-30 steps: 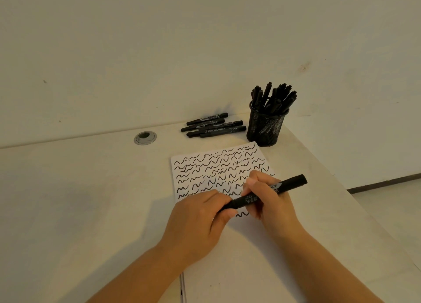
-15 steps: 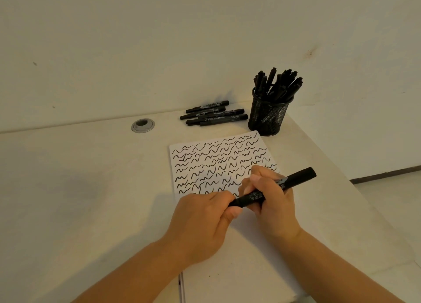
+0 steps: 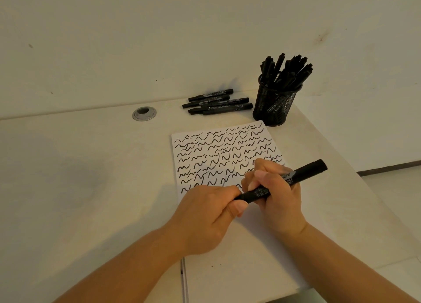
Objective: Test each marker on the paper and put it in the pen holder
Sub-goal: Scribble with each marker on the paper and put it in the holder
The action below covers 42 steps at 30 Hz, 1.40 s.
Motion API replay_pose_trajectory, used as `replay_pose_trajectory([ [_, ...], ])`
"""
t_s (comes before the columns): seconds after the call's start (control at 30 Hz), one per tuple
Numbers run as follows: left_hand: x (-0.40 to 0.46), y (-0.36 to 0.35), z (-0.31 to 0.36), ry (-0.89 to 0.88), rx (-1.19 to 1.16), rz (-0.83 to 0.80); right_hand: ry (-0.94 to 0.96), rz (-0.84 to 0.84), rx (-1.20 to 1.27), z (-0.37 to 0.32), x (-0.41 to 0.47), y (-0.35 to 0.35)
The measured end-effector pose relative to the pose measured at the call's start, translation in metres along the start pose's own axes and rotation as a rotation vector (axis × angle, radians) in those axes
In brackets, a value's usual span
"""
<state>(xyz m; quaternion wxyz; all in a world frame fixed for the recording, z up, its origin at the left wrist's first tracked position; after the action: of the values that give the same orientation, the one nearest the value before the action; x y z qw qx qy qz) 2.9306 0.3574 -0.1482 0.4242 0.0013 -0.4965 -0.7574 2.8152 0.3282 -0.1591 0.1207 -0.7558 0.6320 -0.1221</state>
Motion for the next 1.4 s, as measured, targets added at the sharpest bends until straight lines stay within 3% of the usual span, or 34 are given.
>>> replay_pose_trajectory([
  [0.27, -0.002, 0.002, -0.005, 0.062, -0.038, 0.077, -0.015, 0.052, -0.208, -0.006, 0.002, 0.002],
  [0.4, -0.005, 0.012, -0.01, 0.132, 0.04, 0.174, -0.198, 0.191, -0.347, -0.002, 0.001, 0.009],
  [0.47, -0.005, 0.017, -0.012, 0.169, 0.068, 0.224, -0.172, 0.233, -0.472, -0.006, -0.002, 0.011],
  [0.57, -0.001, 0.028, -0.015, 0.222, 0.125, 0.275, 0.132, 0.31, -0.743, -0.029, -0.011, 0.008],
  [0.67, 0.009, 0.032, -0.013, 0.213, 0.212, 0.236, 0.58, 0.326, -1.293, -0.057, -0.014, -0.013],
  [0.73, 0.018, 0.033, -0.011, 0.196, 0.243, 0.209, 0.671, 0.285, -1.515, -0.062, -0.007, -0.018],
  [0.83, 0.034, 0.037, -0.006, 0.146, 0.295, 0.176, 0.728, 0.212, -1.638, -0.066, 0.006, -0.014],
  [1.0, 0.057, 0.051, -0.005, 0.009, 0.354, 0.161, 0.593, 0.143, -1.48, -0.086, 0.039, 0.005],
  [1.1, 0.071, 0.055, -0.024, -0.002, 0.448, 0.133, 0.442, 0.224, -1.28, -0.104, 0.059, 0.022],
  [1.23, 0.093, 0.056, -0.087, 0.17, 0.653, -0.078, 0.266, 0.404, -0.962, -0.131, 0.085, 0.049],
  [1.4, 0.11, 0.067, -0.156, 0.349, 0.681, -0.19, 0.3, 0.521, -0.741, -0.155, 0.104, 0.066],
])
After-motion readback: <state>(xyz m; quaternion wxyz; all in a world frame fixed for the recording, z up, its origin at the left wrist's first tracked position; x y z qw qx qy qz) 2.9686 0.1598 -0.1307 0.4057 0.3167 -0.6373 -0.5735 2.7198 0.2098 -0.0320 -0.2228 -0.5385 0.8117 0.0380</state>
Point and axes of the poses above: each hand's wrist, its own x-axis towards the middle knuckle, its own y-axis out of the back of the hand, z = x × y, the point moved 5 cm from there along x, towards the middle knuckle, and after that the axes turned 15 degrees about -y, right-handed, at the moved point
